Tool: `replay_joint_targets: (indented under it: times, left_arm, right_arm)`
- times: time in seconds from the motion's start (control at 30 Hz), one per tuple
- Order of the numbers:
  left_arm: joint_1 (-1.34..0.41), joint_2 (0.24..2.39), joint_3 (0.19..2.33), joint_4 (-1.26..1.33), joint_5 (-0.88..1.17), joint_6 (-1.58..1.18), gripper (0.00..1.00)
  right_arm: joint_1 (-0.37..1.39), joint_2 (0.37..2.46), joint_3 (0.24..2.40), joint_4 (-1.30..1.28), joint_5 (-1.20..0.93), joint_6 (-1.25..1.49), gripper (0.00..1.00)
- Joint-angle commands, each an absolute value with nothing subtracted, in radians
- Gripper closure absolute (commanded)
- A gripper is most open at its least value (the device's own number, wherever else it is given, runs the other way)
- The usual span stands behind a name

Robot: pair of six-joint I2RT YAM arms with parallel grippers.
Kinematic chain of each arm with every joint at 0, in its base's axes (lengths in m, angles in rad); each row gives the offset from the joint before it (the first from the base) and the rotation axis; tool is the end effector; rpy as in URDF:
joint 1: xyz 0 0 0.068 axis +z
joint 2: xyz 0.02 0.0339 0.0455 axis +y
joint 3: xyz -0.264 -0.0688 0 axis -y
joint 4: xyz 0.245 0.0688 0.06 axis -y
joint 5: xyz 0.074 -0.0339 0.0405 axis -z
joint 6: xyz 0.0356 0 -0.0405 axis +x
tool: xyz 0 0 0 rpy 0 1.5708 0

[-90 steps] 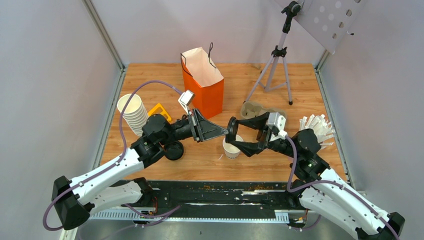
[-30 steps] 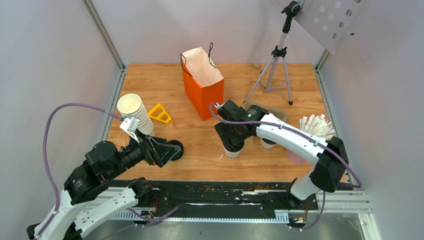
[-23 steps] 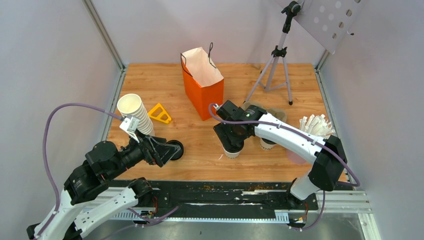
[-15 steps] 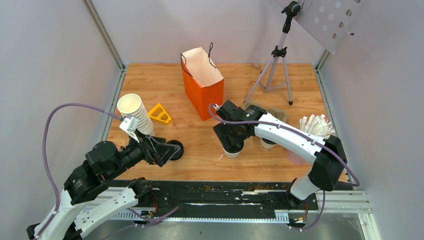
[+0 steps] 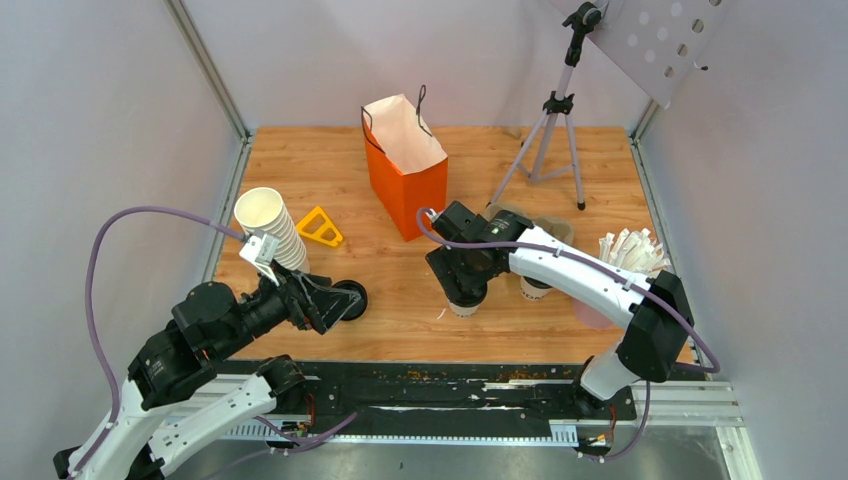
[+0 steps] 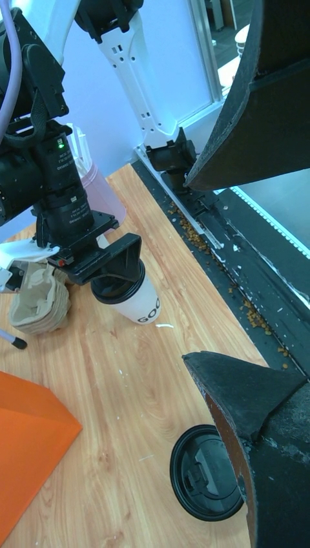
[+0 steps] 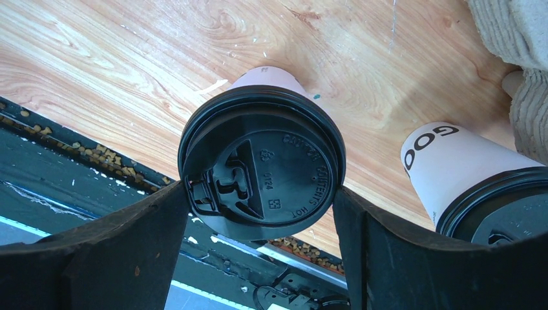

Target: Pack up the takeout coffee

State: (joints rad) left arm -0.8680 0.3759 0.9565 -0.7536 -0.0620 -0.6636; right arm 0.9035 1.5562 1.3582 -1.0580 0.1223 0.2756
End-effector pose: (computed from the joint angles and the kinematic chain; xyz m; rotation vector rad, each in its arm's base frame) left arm 0.0368 -0.0400 0.3761 0.1421 1.8621 -1.0457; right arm 0.1903 0.2345 0.2841 -0.8421 2.6819 0.1050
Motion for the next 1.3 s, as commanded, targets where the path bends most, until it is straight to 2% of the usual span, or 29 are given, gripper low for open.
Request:
replay_joint_targets:
  times: [0.0, 1.0, 1.27]
  left_arm:
    - [-0.868, 0.377, 0.984, -0.755, -0.075, -0.643, 0.0]
    - [-0.868, 0.386, 0.978, -0.759, -0.076, -0.637, 0.0]
    - [-0.868, 0.42, 0.981, -0.775, -0.077, -0.626, 0.0]
  right_arm:
    - [0.912, 1.539, 1.401, -1.067, 0.135, 0.29, 0.19]
    - [0.913, 1.579, 1.32, -0.997, 0.152, 0.272, 0.16]
    - [0.912, 1.531, 1.363, -1.034, 0.144, 0.277, 0.14]
